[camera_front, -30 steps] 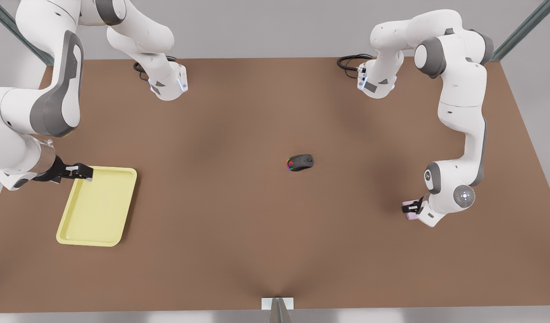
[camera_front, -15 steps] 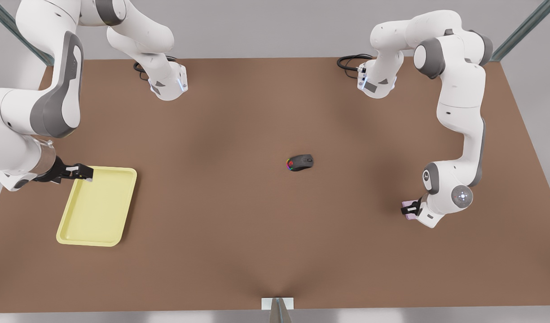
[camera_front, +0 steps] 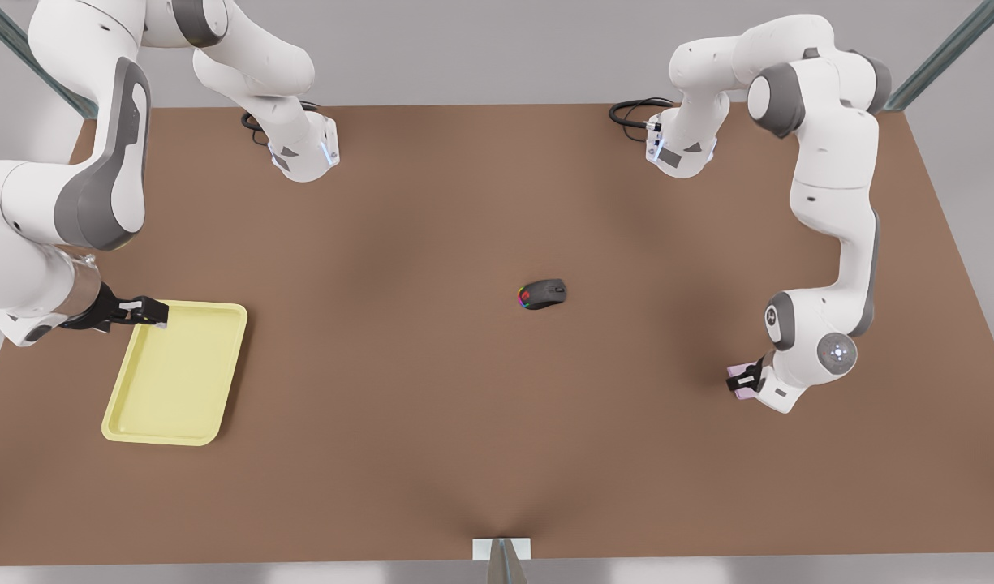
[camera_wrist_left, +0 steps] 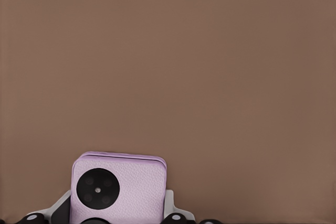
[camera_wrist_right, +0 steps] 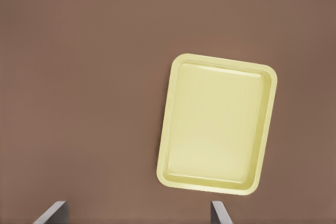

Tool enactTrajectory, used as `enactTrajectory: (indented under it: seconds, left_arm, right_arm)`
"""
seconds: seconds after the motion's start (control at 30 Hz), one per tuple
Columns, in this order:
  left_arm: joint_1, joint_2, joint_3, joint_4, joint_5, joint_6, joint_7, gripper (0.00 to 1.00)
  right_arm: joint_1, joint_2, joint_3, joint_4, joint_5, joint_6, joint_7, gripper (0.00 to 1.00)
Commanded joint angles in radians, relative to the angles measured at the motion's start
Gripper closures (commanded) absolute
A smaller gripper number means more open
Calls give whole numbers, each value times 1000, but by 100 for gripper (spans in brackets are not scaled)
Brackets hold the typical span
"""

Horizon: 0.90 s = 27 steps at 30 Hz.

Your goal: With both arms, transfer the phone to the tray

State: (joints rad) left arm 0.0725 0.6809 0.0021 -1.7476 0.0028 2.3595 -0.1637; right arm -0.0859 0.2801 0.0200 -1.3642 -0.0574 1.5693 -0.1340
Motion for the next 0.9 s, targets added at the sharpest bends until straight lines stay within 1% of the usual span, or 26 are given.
enactTrajectory:
  seconds: [0.0,0.07,0.17,0.27,0.3,0.33,0.37,0.4,0.43,0.5,0.6,0.63,0.67,0.7,0.73,0.8,0.87]
  left_arm:
    - [-40,-35,-2,-1,-4,-52,-114,21]
    - [-163,-87,-7,-1,-4,-138,-309,21]
    - [-359,-127,-8,0,-4,-143,-519,21]
    - [-586,-152,-7,16,-12,-148,-766,21]
    - [-637,-162,-8,45,-17,-187,-841,21]
    - [-686,-120,-7,169,-17,-299,-913,21]
    - [-734,-9,-7,373,-17,-474,-1031,21]
    - [-763,29,-8,464,-20,-505,-1108,21]
    - [-778,29,-8,467,-33,-499,-1122,21]
    - [-820,114,-10,575,-35,-487,-1180,21]
    - [-869,186,-10,621,-47,-353,-1229,21]
    - [-875,227,-10,689,-81,-352,-1244,20]
    - [-881,252,-10,718,-92,-336,-1243,20]
    - [-892,275,-11,720,-89,-292,-1225,20]
    - [-893,293,-39,720,-83,-258,-1212,20]
    - [-908,333,-44,754,-81,-221,-1209,20]
    - [-924,358,-47,754,-83,-157,-1208,20]
  right_arm:
    - [0,-1,0,0,1,0,-3,0]
    - [0,-1,0,0,1,0,-3,0]
    - [0,-1,0,0,1,0,-3,0]
    - [0,-1,0,0,2,0,-3,0]
    - [0,-1,0,0,1,0,-3,0]
    - [0,-1,-2,0,2,0,-18,0]
    - [0,1,-2,0,2,0,-21,0]
    - [0,1,-2,0,1,0,-22,0]
    - [0,1,-2,0,2,0,-22,0]
    - [0,1,-2,0,1,0,-22,0]
    - [-2,4,-3,0,1,0,-36,0]
    - [-2,5,-3,0,2,0,-38,0]
    - [-2,5,-5,0,2,0,-38,0]
    - [-9,5,-5,0,2,1,-45,0]
    - [-11,7,-5,0,2,3,-55,0]
    - [-15,7,-5,0,2,3,-58,0]
    - [-17,8,-5,0,2,3,-59,0]
